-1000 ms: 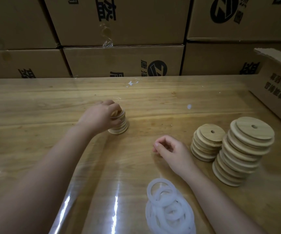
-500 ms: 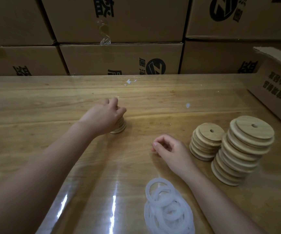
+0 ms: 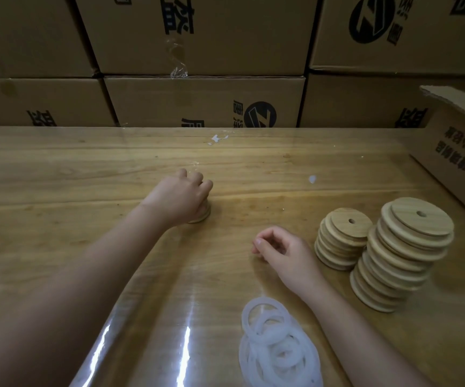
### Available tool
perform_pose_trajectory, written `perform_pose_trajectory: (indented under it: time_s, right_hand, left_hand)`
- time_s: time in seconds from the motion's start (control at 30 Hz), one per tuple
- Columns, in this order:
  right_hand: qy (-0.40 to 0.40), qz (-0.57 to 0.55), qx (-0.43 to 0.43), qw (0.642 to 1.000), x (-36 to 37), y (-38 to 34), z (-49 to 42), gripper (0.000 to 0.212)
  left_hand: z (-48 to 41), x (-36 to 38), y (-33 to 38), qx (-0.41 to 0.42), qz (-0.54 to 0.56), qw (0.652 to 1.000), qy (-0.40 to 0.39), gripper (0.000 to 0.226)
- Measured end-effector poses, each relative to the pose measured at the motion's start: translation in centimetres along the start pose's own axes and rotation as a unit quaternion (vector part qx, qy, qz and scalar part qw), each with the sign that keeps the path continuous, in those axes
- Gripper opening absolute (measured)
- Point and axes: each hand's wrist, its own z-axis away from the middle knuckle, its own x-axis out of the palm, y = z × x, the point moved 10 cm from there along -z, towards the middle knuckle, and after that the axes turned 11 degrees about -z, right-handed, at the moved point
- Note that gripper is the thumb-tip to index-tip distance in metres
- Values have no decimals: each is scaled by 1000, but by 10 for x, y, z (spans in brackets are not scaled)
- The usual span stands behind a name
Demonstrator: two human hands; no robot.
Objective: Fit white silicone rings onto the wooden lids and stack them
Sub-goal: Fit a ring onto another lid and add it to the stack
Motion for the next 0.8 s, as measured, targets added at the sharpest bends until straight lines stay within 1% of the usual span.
perform_pose_trajectory:
  time_s: [0.27,0.4,0.47,0.53,0.63,0.7,0.77,0.8]
  right_hand:
    - [-2,-1,-2,1000,0,-2,1,14]
    - [-1,-2,2,1000,1,-2,1,12]
    - [-3,2,1,1000,1,-3,1,12]
    - [-1,0,2,1000,0,-3,0,12]
    - [-2,-2,1,1000,1,-3,0,13]
    - [-5,1,-1,1000,1,-3,0,13]
    - [-6,2,-1,1000,1,-2,0,13]
    - [-6,1,-2,1000,1,-2,0,13]
  left_hand:
    - [-1,3,1,-3,14,1000,-6,31]
    - [2,4,1,-8,13,1000,6,31]
    - [4,4,-1,-14,36,999,26,34]
    - [7,6,-7,-27,82,995,41,41]
    - [11,13,-23,-70,185,979,46,55]
    - [16,16,-35,-107,248,961,63,57]
    - [19,22,-50,-162,320,930,79,56]
    - [20,27,-58,-196,359,909,79,56]
